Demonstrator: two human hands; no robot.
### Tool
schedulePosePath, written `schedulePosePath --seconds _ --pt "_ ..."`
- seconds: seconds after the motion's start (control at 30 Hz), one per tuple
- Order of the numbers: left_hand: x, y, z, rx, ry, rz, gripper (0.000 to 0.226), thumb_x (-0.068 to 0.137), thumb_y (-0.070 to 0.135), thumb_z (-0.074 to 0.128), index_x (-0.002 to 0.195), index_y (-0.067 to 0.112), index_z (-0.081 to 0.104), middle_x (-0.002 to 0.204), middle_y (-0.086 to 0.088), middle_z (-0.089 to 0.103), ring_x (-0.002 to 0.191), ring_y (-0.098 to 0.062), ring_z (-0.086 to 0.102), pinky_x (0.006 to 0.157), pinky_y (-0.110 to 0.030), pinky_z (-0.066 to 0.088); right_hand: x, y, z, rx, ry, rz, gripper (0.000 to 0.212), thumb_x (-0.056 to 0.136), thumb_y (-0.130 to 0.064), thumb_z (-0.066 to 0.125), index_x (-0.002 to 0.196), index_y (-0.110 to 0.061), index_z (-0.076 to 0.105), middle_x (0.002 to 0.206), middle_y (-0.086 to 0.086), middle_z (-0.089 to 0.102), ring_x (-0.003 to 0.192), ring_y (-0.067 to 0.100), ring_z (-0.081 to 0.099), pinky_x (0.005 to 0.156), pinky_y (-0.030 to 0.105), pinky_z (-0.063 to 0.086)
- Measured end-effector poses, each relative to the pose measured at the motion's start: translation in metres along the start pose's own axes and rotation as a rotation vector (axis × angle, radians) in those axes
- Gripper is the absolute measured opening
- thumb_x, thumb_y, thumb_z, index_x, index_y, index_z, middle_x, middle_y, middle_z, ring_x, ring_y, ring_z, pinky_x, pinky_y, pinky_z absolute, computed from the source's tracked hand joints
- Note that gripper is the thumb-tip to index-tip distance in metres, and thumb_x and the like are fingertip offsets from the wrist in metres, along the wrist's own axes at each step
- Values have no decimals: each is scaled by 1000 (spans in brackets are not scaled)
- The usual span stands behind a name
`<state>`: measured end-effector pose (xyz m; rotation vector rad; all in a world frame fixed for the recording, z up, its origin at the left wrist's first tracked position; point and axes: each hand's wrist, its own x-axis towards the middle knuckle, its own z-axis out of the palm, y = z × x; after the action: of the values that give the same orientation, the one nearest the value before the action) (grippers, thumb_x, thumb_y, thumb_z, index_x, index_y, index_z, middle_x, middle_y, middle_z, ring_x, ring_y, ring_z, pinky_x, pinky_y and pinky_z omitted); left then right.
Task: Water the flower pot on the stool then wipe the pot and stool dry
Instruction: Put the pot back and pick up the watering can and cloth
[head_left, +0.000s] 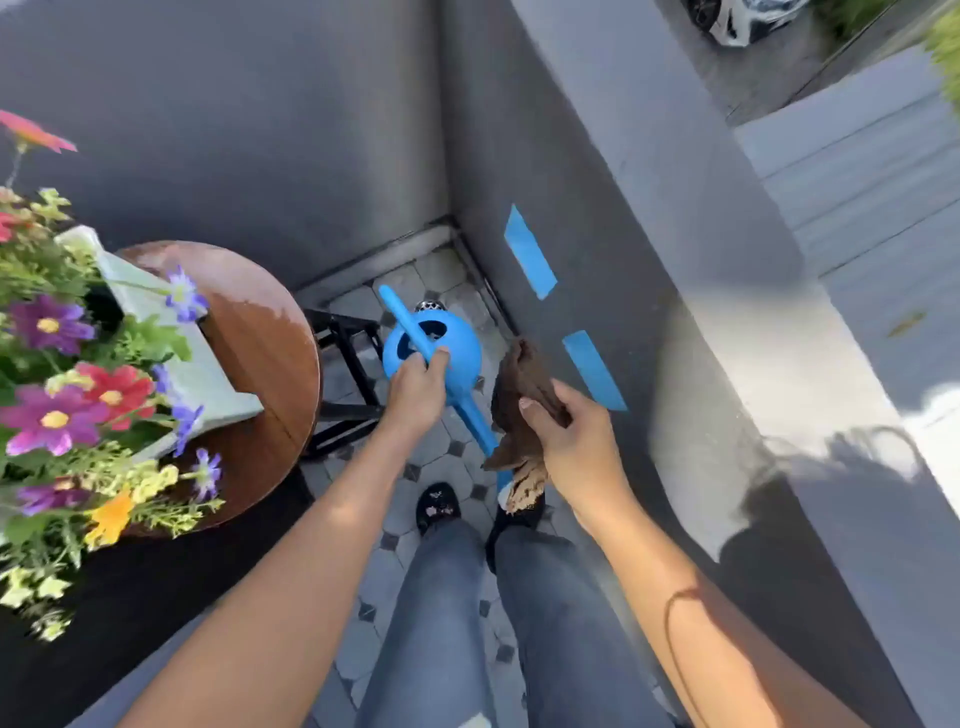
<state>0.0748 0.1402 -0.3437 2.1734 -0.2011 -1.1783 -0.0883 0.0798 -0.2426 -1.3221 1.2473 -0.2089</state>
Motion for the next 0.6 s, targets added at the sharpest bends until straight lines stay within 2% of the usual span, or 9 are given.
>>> schedulePosePath --seconds 0.07,0.13,0.23,0.33,0.4,0.5,0.6 --pt "49 -36 24 74 6 -7 46 96 42 40 91 1 58 84 -19 59 80 -33 56 69 -38 41 37 51 20 -25 41 35 28 89 -9 64 84 -36 67 81 -17 70 76 -3 65 76 18 52" --pt "96 -71 47 153 0 -34 43 98 38 39 95 1 60 101 -23 64 96 -37 59 77 -37 41 74 101 36 -47 53 45 28 85 -5 66 85 -33 67 78 -16 68 68 -6 61 72 17 51" --pt "163 -130 81 252 -11 -53 48 98 37 38 103 -5 61 109 -30 64 105 -41 59 83 -40 42 131 172 53 -74 56 77 22 80 -3 68 98 -15 71 84 -3 72 71 4 63 73 25 52" --pt "214 -174 109 302 -37 -52 49 99 36 36 107 -6 60 113 -32 61 107 -43 56 85 -40 42 179 229 62 -36 48 138 29 77 -3 70 105 -8 71 91 5 75 80 15 69 84 38 58" --pt "238 -192 122 337 -55 -45 48 99 35 35 111 -6 58 119 -31 59 111 -42 54 86 -39 41 204 259 67 -13 46 184 33 74 -7 73 107 -8 70 95 9 76 85 23 72 86 48 58" --pt "265 -211 138 338 -73 -16 49 99 38 36 106 -5 59 109 -28 61 106 -40 57 77 -35 37 233 289 77 4 46 226 43 73 -4 75 114 -11 67 101 7 75 92 26 73 88 46 58" --pt "283 -226 152 345 -111 -7 46 100 39 34 97 0 57 97 -23 60 97 -38 58 70 -31 32 255 306 84 7 -2 249 43 74 4 73 113 -13 66 97 4 75 87 22 73 83 39 60"
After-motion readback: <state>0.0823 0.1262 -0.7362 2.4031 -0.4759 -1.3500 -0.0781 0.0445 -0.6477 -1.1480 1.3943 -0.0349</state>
